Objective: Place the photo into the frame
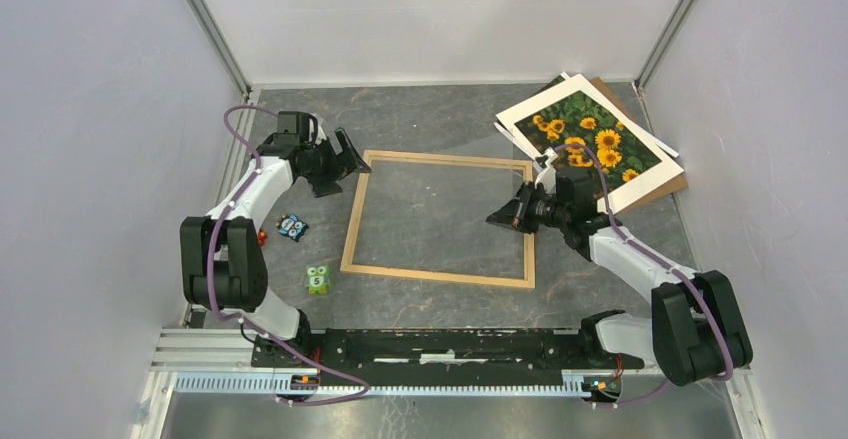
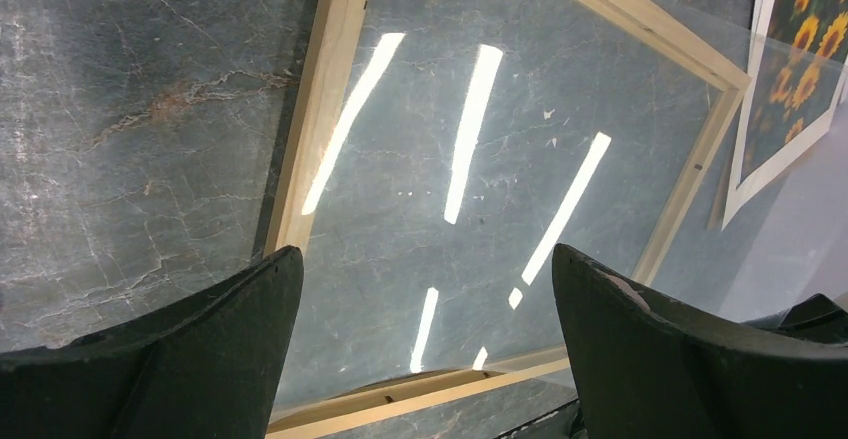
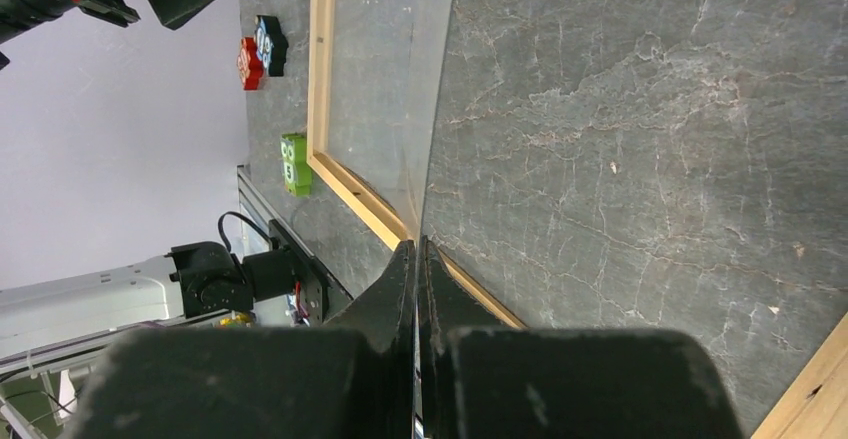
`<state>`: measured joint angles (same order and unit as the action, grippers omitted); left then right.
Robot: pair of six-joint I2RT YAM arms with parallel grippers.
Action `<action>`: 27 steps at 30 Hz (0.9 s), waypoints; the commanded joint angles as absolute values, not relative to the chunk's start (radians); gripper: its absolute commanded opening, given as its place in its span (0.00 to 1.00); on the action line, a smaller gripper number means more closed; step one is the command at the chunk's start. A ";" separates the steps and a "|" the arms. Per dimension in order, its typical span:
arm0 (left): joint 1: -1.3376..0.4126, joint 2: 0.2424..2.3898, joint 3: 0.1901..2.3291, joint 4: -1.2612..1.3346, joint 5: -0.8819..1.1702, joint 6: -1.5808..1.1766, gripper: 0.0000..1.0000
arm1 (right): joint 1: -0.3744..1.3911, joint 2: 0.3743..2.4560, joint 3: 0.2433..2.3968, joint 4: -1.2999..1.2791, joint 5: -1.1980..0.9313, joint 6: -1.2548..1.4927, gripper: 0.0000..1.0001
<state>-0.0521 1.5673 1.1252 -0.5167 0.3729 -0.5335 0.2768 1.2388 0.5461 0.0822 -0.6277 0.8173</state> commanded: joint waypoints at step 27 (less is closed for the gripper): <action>-0.052 1.586 1.126 -0.481 0.388 -0.532 1.00 | 0.210 1.219 0.576 0.055 -0.729 0.747 0.00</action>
<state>-0.0521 1.5780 1.1244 -0.5163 0.3717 -0.5331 0.2150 1.2392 0.5373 0.0540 -0.7246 0.7761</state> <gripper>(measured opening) 0.996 0.006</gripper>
